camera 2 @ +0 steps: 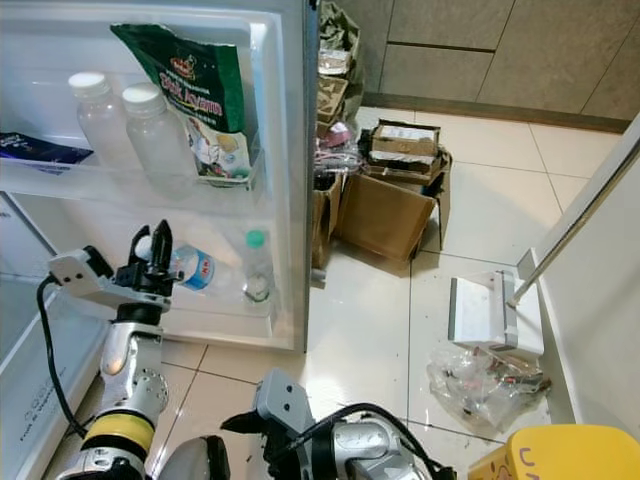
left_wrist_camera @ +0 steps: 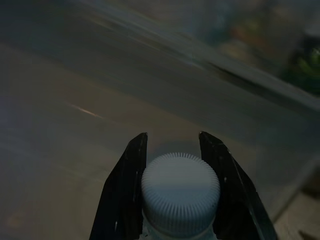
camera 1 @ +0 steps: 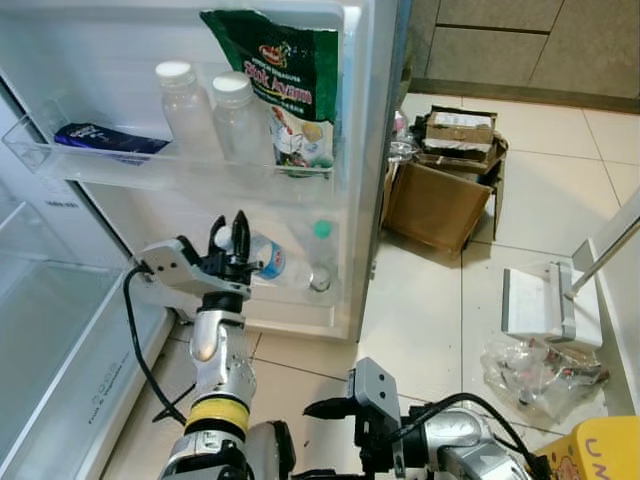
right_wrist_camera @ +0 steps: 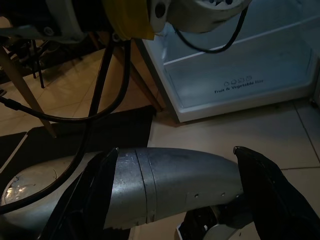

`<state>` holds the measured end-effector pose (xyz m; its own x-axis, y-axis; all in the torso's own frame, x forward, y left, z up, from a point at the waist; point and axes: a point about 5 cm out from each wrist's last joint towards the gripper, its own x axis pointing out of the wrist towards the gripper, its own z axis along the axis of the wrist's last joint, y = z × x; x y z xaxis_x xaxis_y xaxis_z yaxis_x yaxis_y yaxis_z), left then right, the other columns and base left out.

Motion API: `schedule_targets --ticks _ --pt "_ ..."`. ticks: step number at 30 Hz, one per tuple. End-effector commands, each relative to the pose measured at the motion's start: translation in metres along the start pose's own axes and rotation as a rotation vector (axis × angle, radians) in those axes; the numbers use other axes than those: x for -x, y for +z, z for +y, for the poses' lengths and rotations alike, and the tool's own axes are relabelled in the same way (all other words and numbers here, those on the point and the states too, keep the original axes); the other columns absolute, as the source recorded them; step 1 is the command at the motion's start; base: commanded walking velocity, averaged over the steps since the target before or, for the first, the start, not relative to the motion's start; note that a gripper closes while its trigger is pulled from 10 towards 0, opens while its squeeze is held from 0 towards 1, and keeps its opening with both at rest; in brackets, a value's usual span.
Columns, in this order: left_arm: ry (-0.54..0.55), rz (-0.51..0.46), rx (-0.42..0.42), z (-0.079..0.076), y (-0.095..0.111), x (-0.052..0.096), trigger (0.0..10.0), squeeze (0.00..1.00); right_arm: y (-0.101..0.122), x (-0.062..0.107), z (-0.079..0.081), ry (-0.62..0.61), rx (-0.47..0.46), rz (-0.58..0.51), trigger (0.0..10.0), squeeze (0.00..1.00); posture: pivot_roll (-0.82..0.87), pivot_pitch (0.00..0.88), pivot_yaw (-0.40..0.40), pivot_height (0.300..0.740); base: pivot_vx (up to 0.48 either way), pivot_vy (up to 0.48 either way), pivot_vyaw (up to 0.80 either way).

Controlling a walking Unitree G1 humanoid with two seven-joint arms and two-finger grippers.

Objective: Restocking fridge

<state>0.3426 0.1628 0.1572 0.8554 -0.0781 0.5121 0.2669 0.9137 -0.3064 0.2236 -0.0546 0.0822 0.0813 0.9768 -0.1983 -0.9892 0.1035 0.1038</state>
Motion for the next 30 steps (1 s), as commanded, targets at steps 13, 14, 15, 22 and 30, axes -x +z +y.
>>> schedule_targets --ticks 13,14,15,22,30 --pt "0.005 0.135 -0.121 0.001 -0.021 0.011 10.0 0.00 0.008 0.006 0.001 -0.027 -0.021 -0.048 10.0 0.00 -0.14 0.278 0.022 0.540 0.000 0.000 0.00" --pt "0.005 0.135 -0.121 0.001 -0.021 0.011 10.0 0.00 0.008 0.006 0.001 -0.027 -0.021 -0.048 10.0 0.00 -0.14 0.278 0.022 0.540 0.000 0.000 0.00" --pt "0.017 0.137 -0.117 0.002 -0.021 0.010 10.0 0.00 0.008 0.006 0.002 -0.019 -0.022 -0.048 10.0 0.00 -0.14 0.278 0.022 0.540 0.000 0.000 0.00" --pt "0.040 0.130 -0.119 0.002 -0.019 0.003 10.0 0.00 0.007 0.005 0.011 0.037 -0.025 -0.034 10.0 0.00 -0.14 0.279 0.022 0.540 0.000 0.000 0.00" --pt "0.055 0.197 -0.175 0.004 -0.026 0.002 10.0 0.00 0.011 0.001 0.005 -0.036 -0.037 -0.072 10.0 0.00 -0.14 0.285 0.022 0.540 0.000 0.000 0.00"
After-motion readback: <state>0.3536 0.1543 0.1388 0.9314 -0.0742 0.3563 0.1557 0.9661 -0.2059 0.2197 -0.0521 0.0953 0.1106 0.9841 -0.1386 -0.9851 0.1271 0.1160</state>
